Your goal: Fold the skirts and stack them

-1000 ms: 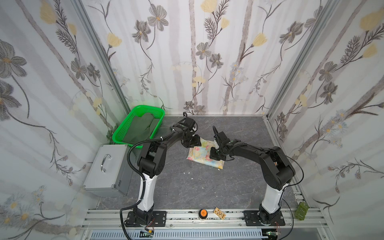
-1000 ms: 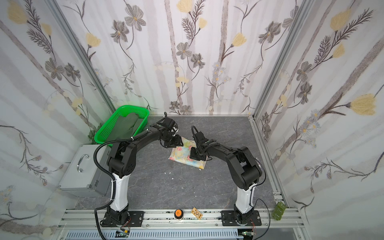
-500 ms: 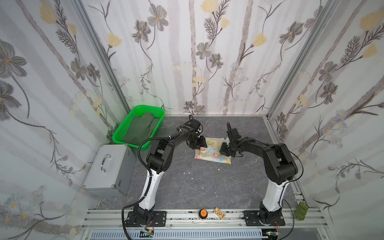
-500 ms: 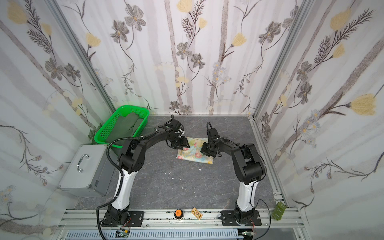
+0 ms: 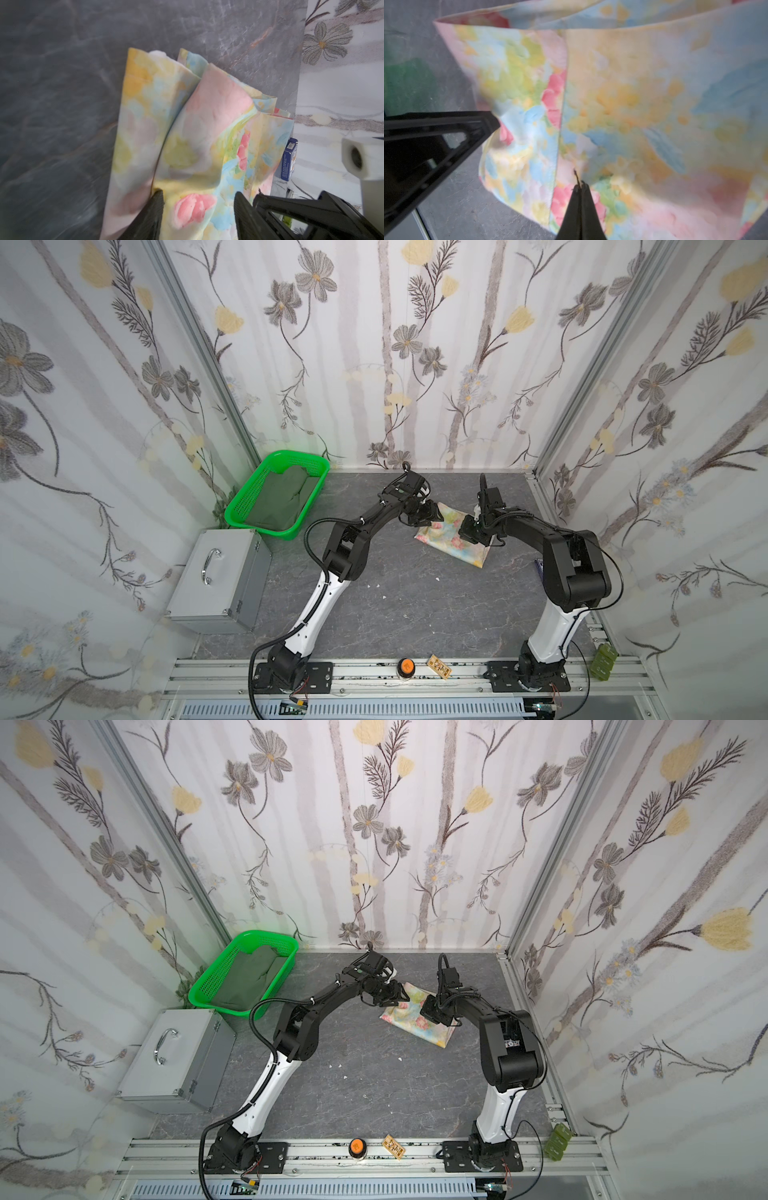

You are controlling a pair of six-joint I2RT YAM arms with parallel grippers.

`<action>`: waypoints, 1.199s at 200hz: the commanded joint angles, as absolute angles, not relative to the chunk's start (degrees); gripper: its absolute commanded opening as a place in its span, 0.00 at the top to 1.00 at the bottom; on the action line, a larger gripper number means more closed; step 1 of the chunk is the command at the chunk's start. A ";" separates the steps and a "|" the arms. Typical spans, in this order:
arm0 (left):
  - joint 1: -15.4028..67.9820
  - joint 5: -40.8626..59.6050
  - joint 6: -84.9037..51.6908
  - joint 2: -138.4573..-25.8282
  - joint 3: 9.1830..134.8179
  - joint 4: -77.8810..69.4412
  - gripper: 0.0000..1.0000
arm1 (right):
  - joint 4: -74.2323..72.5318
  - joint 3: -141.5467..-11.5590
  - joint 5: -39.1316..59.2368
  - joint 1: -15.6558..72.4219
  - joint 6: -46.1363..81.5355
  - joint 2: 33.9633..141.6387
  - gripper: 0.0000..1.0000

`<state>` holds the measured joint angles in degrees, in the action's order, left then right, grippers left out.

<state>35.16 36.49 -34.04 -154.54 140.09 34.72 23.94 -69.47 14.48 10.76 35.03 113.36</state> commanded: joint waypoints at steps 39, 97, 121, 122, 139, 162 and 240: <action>34.17 35.27 -38.42 -153.83 143.70 36.10 0.42 | 26.97 -70.75 10.59 10.73 30.32 113.63 1.00; 31.38 33.16 -34.86 -142.48 132.11 36.07 0.41 | 27.14 -72.10 9.58 9.66 32.22 119.07 1.00; 31.29 32.63 -33.73 -138.73 128.03 36.04 0.41 | 27.95 -73.76 8.81 8.51 33.31 120.83 1.00; 31.29 32.57 -33.74 -138.58 127.87 36.08 0.41 | 28.04 -73.93 8.71 8.47 33.27 120.88 1.00; 31.29 32.04 -32.97 -136.11 125.63 36.11 0.41 | 30.14 -76.37 7.54 7.76 33.07 122.69 1.00; 30.83 31.64 -32.45 -133.42 123.35 36.05 0.41 | 33.01 -80.64 7.32 6.82 31.98 125.37 1.00; 30.23 31.25 -30.84 -130.17 119.26 36.09 0.40 | 41.38 -95.57 6.75 0.29 29.63 134.46 1.00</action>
